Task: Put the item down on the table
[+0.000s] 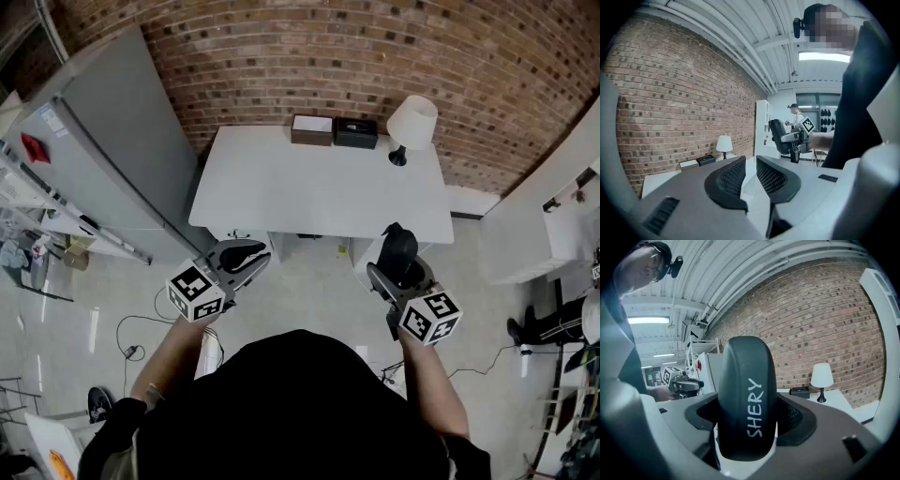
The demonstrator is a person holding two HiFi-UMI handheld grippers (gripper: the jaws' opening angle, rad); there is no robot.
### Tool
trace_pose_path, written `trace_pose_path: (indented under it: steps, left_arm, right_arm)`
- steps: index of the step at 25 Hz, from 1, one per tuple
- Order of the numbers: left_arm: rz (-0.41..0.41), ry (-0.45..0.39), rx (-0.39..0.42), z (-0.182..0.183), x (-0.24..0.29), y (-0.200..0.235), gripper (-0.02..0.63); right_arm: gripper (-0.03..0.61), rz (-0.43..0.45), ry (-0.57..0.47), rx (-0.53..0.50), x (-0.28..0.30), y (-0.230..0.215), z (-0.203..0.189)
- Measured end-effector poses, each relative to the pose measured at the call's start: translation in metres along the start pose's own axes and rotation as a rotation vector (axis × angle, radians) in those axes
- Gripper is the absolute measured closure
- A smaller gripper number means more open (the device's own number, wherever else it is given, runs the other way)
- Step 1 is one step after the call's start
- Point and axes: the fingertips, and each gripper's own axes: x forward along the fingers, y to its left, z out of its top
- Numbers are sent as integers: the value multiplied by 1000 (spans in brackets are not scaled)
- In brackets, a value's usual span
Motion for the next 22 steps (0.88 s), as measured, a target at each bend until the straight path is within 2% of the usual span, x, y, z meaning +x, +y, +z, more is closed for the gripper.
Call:
trace_pose_path:
  steps: [7, 13, 22]
  left_arm:
    - [54, -21, -19, 15, 15, -1, 559]
    - [95, -49, -23, 28, 27, 3, 569]
    - [88, -48, -55, 21, 40, -17, 572]
  right_arm:
    - [229, 6, 7, -27, -12, -28, 1]
    - [225, 28, 8, -2, -9, -38, -2]
    - [225, 31, 20, 19, -11, -45, -9]
